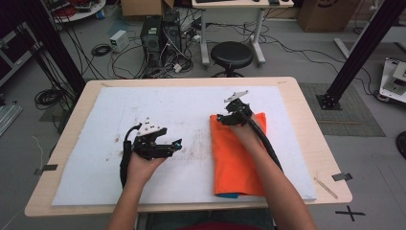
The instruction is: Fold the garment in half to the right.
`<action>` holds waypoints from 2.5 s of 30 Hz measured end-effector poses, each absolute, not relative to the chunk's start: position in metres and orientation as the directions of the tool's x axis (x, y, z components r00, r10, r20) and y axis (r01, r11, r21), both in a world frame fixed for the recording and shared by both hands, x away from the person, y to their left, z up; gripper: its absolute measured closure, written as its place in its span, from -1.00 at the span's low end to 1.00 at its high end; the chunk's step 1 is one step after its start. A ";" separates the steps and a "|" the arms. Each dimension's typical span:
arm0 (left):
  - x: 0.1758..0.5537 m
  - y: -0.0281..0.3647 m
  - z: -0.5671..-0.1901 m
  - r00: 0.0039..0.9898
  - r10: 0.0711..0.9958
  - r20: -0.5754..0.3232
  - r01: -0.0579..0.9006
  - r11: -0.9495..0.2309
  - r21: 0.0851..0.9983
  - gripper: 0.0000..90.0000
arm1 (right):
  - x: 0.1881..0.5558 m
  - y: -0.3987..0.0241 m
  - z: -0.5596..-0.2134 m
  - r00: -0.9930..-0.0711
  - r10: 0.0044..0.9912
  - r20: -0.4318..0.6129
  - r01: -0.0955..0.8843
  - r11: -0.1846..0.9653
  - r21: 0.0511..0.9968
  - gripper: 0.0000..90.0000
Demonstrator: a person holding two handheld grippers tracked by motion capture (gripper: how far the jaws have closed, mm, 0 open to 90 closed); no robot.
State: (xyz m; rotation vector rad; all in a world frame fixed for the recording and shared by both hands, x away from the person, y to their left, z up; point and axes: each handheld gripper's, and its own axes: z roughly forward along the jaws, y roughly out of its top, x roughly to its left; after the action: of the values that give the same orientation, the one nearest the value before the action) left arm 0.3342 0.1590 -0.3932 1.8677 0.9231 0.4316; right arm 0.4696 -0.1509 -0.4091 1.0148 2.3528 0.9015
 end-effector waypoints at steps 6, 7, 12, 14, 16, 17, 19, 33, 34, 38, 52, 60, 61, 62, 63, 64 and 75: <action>0.334 0.159 -0.393 0.648 0.755 -0.096 0.408 -0.238 0.881 -0.43 | 0.454 -0.186 -0.388 -0.628 0.768 -0.123 0.453 0.490 0.745 -0.06; 0.334 0.159 -0.393 0.648 0.756 -0.095 0.409 -0.239 0.881 -0.43 | 0.452 -0.193 -0.386 -0.624 0.772 -0.124 0.452 0.485 0.748 -0.07; 0.335 0.160 -0.394 0.646 0.757 -0.096 0.412 -0.240 0.879 -0.43 | 0.441 -0.231 -0.382 -0.574 0.811 -0.109 0.466 0.434 0.771 -0.07; 0.335 0.160 -0.394 0.646 0.757 -0.094 0.412 -0.243 0.878 -0.43 | 0.441 -0.248 -0.385 -0.539 0.837 -0.093 0.495 0.404 0.770 -0.06; 0.335 0.159 -0.394 0.646 0.758 -0.095 0.414 -0.242 0.878 -0.43 | 0.444 -0.266 -0.393 -0.491 0.868 -0.068 0.535 0.363 0.762 -0.02; 0.335 0.159 -0.395 0.645 0.758 -0.098 0.415 -0.240 0.878 -0.43 | 0.444 -0.271 -0.395 -0.486 0.872 -0.063 0.546 0.359 0.757 0.02; 0.336 0.158 -0.396 0.647 0.756 -0.097 0.416 -0.244 0.876 -0.43 | 0.449 -0.284 -0.408 -0.453 0.891 -0.024 0.600 0.325 0.731 0.18; 0.337 0.161 -0.398 0.638 0.763 -0.102 0.427 -0.241 0.872 -0.43 | 0.461 -0.308 -0.432 -0.413 0.909 0.053 0.663 0.260 0.702 0.93; 0.337 0.161 -0.398 0.638 0.763 -0.102 0.428 -0.241 0.871 -0.43 | 0.459 -0.308 -0.431 -0.420 0.906 0.051 0.651 0.262 0.713 0.81; 0.337 0.161 -0.398 0.637 0.765 -0.100 0.424 -0.238 0.874 -0.43 | 0.451 -0.305 -0.418 -0.437 0.898 0.048 0.603 0.253 0.756 0.38; 0.338 0.176 -0.392 0.610 0.790 -0.057 0.383 -0.232 0.894 -0.45 | 0.412 -0.303 -0.382 -0.515 0.857 0.014 0.468 0.268 0.842 -0.13; 0.339 0.193 -0.385 0.607 0.795 -0.022 0.341 -0.236 0.910 -0.48 | 0.393 -0.314 -0.379 -0.551 0.833 0.053 0.441 0.237 0.866 -0.26; 0.339 0.196 -0.385 0.610 0.792 -0.021 0.336 -0.234 0.912 -0.49 | 0.391 -0.314 -0.380 -0.558 0.828 0.057 0.437 0.235 0.868 -0.29; 0.339 0.198 -0.385 0.609 0.793 -0.025 0.335 -0.228 0.914 -0.49 | 0.389 -0.314 -0.381 -0.572 0.818 0.064 0.433 0.235 0.870 -0.31; 0.339 0.200 -0.385 0.615 0.788 -0.023 0.329 -0.230 0.916 -0.49 | 0.387 -0.314 -0.381 -0.577 0.814 0.061 0.430 0.239 0.871 -0.33; 0.340 0.202 -0.385 0.620 0.784 -0.021 0.325 -0.233 0.916 -0.49 | 0.383 -0.314 -0.382 -0.585 0.809 0.056 0.422 0.244 0.873 -0.34; 0.343 0.206 -0.397 0.658 0.752 -0.032 0.335 -0.255 0.907 -0.50 | 0.365 -0.310 -0.396 -0.632 0.771 0.077 0.391 0.232 0.891 -0.50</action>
State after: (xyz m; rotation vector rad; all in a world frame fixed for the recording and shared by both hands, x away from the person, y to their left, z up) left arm 0.3428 0.2058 -0.3966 1.8499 0.8622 0.5092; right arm 0.3645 -0.3102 -0.3961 1.0710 2.1320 1.3675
